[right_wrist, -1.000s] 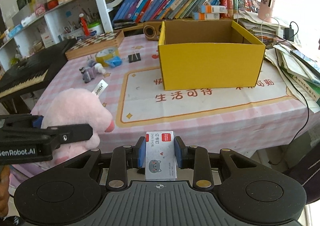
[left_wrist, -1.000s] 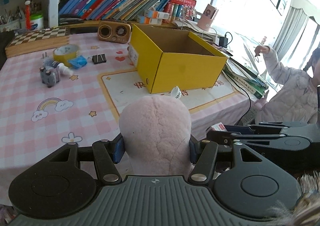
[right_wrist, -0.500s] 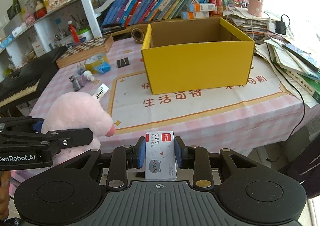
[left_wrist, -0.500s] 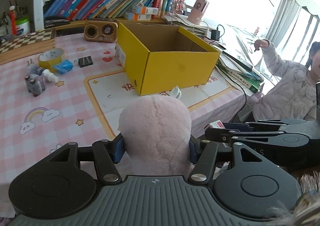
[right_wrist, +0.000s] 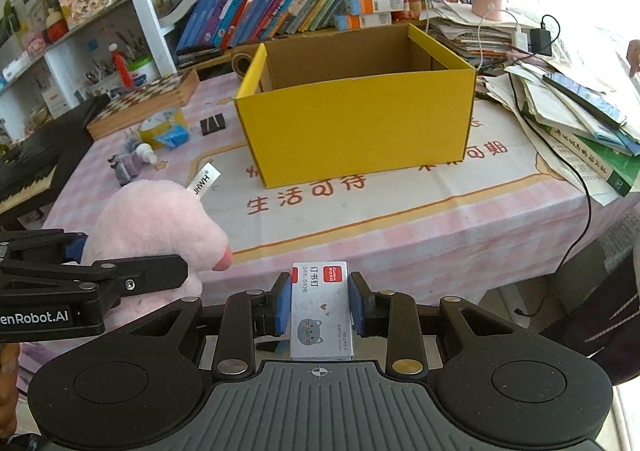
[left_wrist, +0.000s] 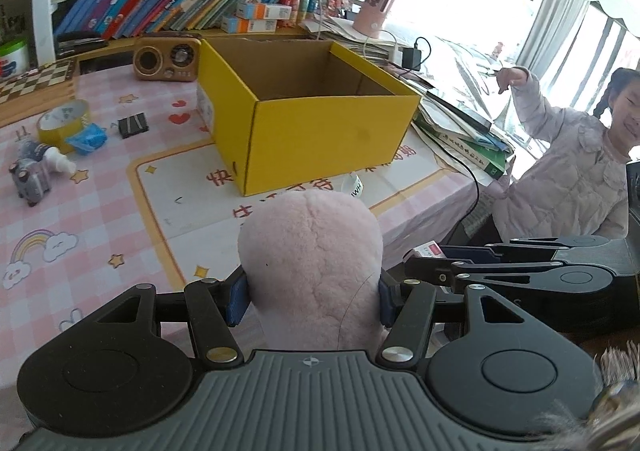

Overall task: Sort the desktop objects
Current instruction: 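Carry the pig and the small box over the yellow cardboard box with both tools, then open the left gripper to drop the pig while the right releases the small box into the box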

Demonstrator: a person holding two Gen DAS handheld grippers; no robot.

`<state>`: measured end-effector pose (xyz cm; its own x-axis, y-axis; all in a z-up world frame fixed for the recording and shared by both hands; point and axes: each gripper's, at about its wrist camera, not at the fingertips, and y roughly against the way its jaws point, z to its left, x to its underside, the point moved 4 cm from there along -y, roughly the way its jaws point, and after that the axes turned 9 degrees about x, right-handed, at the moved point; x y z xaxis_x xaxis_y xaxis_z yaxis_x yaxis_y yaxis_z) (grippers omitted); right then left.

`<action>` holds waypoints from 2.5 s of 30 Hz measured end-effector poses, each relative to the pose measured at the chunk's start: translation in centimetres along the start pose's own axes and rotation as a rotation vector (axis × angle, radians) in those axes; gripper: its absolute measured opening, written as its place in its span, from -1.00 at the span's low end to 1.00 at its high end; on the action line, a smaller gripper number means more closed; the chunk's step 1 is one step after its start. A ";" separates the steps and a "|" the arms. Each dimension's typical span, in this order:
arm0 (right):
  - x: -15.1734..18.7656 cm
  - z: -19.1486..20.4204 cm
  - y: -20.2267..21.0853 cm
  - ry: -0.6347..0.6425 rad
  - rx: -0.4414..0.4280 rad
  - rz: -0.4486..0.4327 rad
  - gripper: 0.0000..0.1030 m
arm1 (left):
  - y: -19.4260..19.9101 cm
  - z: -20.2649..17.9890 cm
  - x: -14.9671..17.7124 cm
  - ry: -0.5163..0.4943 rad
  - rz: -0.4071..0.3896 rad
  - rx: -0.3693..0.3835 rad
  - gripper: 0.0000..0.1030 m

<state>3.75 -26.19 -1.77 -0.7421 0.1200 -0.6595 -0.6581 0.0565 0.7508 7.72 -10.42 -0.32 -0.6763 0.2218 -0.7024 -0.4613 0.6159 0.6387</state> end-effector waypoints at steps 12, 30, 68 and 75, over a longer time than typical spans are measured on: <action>-1.0 -4.0 -1.8 -0.011 0.007 0.032 -0.42 | -4.4 -2.7 -1.6 -0.013 0.044 0.025 0.09; -9.6 -8.2 -2.7 0.091 -0.125 -0.105 -0.41 | -6.4 -6.2 -9.5 0.008 -0.099 -0.054 0.09; -20.4 -0.9 -20.5 0.913 -0.117 -0.076 -0.41 | -21.7 4.3 -21.6 -0.106 0.158 -0.312 0.11; -19.9 -0.5 -20.7 0.964 -0.126 -0.056 -0.42 | -23.2 5.1 -20.8 -0.130 0.218 -0.334 0.15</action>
<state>32.08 -30.25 -4.26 -0.4584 -0.7456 -0.4836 -0.6629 -0.0756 0.7449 35.43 -25.53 -2.12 -0.7105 0.4267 -0.5596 -0.4909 0.2692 0.8286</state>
